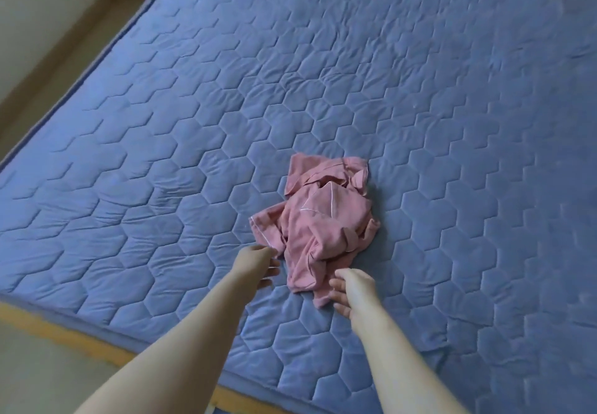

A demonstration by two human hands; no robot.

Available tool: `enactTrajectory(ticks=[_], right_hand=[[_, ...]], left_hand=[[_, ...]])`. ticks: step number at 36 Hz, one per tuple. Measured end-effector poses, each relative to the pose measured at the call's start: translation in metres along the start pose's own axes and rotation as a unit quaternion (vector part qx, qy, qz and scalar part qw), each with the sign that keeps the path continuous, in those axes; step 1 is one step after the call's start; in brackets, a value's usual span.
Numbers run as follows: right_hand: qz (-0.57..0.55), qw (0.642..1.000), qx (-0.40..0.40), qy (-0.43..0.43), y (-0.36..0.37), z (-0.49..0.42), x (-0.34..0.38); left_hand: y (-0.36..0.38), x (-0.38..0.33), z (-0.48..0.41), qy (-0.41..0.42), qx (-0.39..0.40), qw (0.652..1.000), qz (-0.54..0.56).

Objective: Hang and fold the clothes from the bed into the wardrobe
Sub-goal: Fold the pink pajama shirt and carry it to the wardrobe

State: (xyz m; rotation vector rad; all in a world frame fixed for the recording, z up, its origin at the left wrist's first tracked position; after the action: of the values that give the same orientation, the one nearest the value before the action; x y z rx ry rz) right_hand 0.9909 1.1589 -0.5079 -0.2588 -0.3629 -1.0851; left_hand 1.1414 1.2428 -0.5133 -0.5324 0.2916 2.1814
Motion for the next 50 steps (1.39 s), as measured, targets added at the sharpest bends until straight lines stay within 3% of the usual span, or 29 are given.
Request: enactTrajectory(ticks=[6, 11, 13, 16, 20, 24, 28, 36, 44, 50], right_hand=[[0.086, 0.987, -0.107, -0.085, -0.001, -0.057, 0.002], [0.321, 0.920, -0.105, -0.200, -0.001, -0.086, 0.029], [0.385, 0.900, -0.078, -0.190, -0.001, -0.100, 0.037], [0.372, 0.916, -0.034, -0.148, 0.002, -0.111, 0.040], [0.411, 0.904, -0.028, -0.117, 0.002, -0.114, 0.029], [0.322, 0.936, -0.014, -0.142, -0.001, -0.104, 0.016], [0.282, 0.939, 0.018, -0.195, -0.008, -0.077, 0.016], [0.184, 0.954, 0.065, -0.227, -0.033, -0.010, 0.031], [0.118, 0.917, 0.092, -0.369, -0.065, 0.102, 0.086], [0.012, 0.884, 0.087, -0.459, -0.086, 0.182, 0.132]], left_hand=[[0.006, 0.000, -0.058, -0.026, 0.000, 0.998, -0.051], [0.015, -0.006, -0.087, -0.029, 0.021, 0.999, -0.024], [0.018, -0.012, -0.094, -0.014, 0.024, 0.999, -0.017], [0.024, -0.015, -0.100, -0.004, 0.032, 0.999, -0.027], [0.038, -0.016, -0.100, -0.004, 0.045, 0.998, -0.044], [0.054, -0.016, -0.091, 0.003, 0.069, 0.994, -0.082], [0.064, -0.018, -0.073, 0.038, 0.075, 0.982, -0.171], [0.087, -0.036, -0.007, 0.176, -0.004, 0.952, -0.251], [0.116, -0.093, 0.106, 0.371, -0.040, 0.901, -0.222], [0.128, -0.157, 0.202, 0.511, -0.066, 0.821, -0.245]])
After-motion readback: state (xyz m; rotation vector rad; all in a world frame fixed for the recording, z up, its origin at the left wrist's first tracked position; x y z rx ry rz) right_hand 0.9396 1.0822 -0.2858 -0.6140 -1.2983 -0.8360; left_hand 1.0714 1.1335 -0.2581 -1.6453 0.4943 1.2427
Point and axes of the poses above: each hand's wrist, its own z-axis away from the middle knuckle, its own y-axis out of the palm, x = y × z, the point moved 2 cm from there along -z, towards the middle knuckle, and after that the axes turned 9 degrees about x, right-handed, at the moved point
